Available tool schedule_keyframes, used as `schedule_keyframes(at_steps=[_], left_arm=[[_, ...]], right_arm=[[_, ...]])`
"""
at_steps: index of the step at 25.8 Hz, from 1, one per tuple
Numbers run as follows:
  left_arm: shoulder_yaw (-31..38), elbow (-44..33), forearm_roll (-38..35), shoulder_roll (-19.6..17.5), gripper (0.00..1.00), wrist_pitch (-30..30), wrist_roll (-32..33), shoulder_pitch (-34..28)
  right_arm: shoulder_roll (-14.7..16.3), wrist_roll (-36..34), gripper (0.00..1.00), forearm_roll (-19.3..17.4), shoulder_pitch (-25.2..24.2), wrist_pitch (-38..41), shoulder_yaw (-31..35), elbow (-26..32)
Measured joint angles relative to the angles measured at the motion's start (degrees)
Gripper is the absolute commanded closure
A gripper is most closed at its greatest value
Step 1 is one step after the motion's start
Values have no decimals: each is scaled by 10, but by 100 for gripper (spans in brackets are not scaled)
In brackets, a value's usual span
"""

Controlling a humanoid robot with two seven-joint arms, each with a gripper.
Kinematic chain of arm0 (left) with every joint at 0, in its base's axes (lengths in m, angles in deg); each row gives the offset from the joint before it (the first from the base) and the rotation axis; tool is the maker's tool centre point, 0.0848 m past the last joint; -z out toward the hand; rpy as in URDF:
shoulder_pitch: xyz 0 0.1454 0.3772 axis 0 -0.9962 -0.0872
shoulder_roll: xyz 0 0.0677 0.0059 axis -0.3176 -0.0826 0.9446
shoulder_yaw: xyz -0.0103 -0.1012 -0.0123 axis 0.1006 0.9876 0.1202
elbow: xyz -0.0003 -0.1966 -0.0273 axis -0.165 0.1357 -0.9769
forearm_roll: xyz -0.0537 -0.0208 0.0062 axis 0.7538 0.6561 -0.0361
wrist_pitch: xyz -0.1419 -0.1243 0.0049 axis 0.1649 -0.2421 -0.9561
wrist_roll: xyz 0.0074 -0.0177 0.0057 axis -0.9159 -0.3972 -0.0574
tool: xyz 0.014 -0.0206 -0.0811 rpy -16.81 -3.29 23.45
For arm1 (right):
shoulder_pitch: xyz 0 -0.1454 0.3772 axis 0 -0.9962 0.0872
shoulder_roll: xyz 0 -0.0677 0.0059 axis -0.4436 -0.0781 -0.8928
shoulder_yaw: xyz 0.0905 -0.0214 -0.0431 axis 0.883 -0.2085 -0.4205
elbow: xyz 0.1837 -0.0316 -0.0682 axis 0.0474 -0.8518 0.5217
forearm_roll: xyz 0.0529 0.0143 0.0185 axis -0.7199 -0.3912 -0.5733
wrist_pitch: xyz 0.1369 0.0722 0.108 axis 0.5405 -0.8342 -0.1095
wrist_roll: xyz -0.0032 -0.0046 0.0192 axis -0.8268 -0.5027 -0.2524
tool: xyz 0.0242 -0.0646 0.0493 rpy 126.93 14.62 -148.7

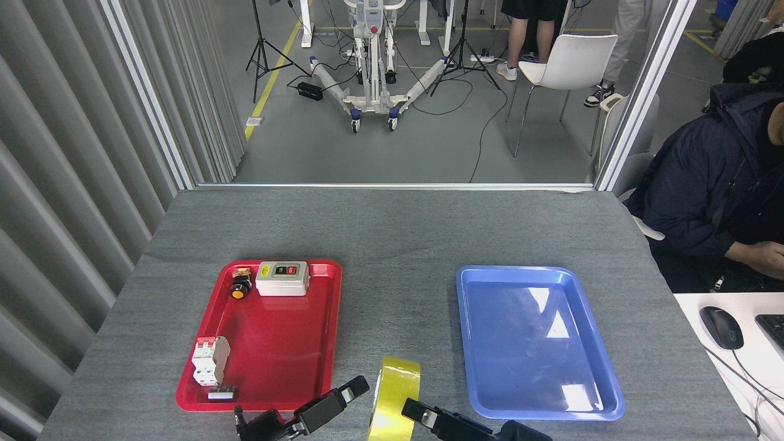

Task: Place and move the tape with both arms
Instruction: 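Grasp the tape roll with the right gripper and release the left gripper, then carry the tape roll with the right gripper into the blue tray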

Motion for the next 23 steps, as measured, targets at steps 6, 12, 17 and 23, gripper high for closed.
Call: schedule_keyframes(at_steps=[6,12,17,23], left_arm=[[5,2,15,-2,0,-4,3,8],[19,1,12,-3,0,-4,-1,14],[37,2,-27,-5,0,-5,-29,24],[121,-5,-248,11,0,-5,-248,34]], right_arm=[[0,-1,86,0,-1,20,0,-2],[0,-1,86,0,-1,26,1,-2],[0,1,93,2,1,26,4,-2],[30,-21,94,36,2,-39,60,-2]])
